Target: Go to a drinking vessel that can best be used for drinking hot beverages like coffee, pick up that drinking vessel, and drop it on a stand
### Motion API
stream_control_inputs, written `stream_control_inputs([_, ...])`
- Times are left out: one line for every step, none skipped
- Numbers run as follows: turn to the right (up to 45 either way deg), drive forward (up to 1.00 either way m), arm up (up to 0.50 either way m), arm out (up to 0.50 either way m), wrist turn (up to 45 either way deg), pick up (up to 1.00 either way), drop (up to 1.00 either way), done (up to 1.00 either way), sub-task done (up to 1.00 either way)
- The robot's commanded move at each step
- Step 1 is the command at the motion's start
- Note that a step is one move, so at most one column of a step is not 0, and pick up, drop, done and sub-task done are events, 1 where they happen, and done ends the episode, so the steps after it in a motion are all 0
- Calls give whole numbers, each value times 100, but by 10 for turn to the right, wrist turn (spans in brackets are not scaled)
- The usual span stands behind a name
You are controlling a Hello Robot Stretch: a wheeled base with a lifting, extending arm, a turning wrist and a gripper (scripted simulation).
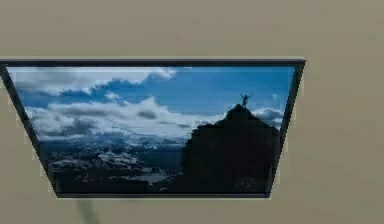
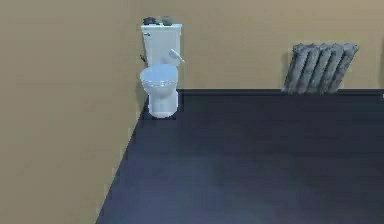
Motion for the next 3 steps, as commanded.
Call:
stream_control_inputs([450, 0, 0, 0, 0, 0, 0, 0, 0])
stream_control_inputs([240, 0, 0, 0, 0, 0, 0, 0, 0])
stream_control_inputs([0, 5, 0, 0, 0, 0, 0, 0, 0])
